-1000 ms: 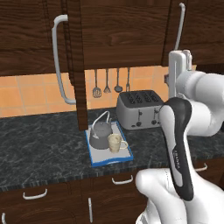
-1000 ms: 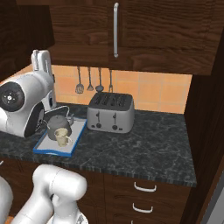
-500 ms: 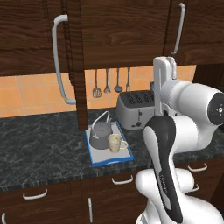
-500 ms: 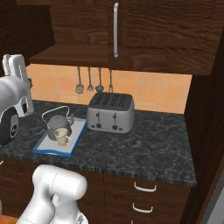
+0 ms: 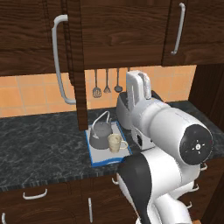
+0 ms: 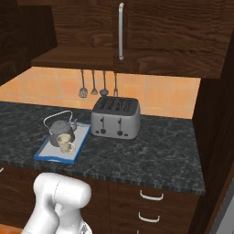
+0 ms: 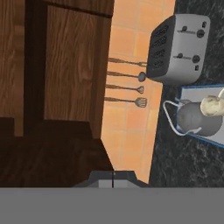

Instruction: Pick the kettle from the counter and place it on the tray. Then pick the mug from the cabinet and place it on the tray. Then close the cabinet doors.

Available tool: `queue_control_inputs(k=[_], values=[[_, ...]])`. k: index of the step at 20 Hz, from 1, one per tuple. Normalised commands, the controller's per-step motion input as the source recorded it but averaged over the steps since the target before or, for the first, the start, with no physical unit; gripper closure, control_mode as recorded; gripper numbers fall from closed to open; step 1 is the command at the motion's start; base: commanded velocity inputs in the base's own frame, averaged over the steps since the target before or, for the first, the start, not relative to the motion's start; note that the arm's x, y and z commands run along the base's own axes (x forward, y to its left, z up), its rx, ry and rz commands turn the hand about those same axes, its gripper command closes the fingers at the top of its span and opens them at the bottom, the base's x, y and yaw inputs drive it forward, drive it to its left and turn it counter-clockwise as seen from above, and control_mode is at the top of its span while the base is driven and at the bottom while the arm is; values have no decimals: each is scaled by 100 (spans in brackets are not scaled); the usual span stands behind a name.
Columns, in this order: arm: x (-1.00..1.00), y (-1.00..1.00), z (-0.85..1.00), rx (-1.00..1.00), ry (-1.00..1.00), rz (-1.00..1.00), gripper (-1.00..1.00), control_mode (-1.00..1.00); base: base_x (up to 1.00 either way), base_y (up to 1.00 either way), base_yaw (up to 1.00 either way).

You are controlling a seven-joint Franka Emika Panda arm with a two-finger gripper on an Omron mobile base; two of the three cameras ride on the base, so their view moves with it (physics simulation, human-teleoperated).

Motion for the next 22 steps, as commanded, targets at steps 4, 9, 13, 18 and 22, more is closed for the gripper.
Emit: queue_control_inputs(k=[4, 9, 13, 18, 22], values=[[-34, 86, 0, -2, 0, 0, 100, -100, 0, 0, 0], [0, 5, 0, 0, 0, 0, 100, -100, 0, 0, 0], [-8, 40, -4, 0, -1, 0, 100, -100, 0, 0, 0], [-9, 56, -7, 0, -3, -2, 100, -100, 0, 0, 0], [0, 52, -6, 0, 0, -9, 100, -100, 0, 0, 0]])
